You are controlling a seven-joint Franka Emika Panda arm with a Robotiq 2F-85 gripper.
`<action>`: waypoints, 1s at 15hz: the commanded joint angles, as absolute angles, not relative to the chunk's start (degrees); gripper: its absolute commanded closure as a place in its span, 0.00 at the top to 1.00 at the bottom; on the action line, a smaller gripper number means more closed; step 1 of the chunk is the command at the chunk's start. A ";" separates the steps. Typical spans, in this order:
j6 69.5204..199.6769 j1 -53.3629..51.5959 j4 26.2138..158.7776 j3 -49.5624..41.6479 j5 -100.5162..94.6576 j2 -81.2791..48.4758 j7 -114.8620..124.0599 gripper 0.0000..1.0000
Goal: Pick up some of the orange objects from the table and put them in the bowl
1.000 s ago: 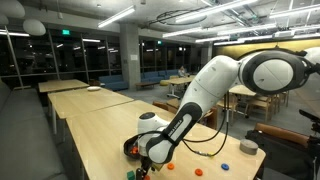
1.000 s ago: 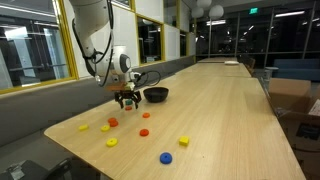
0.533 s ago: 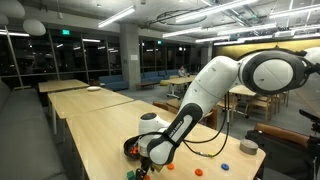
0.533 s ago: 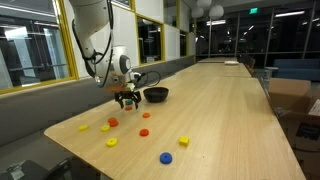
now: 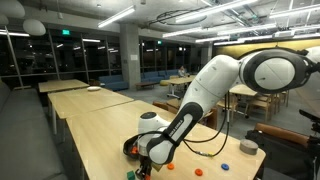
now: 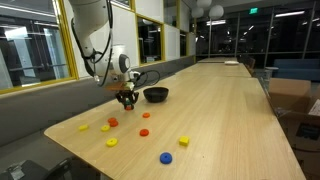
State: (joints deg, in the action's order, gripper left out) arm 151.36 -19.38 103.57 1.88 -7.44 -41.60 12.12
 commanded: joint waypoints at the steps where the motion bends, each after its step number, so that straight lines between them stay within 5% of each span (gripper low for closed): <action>1: 152.55 -18.92 104.59 2.20 -7.01 -40.78 11.93 0.23; 15: 159.62 -19.93 104.15 -2.64 -8.89 -35.85 13.35 0.25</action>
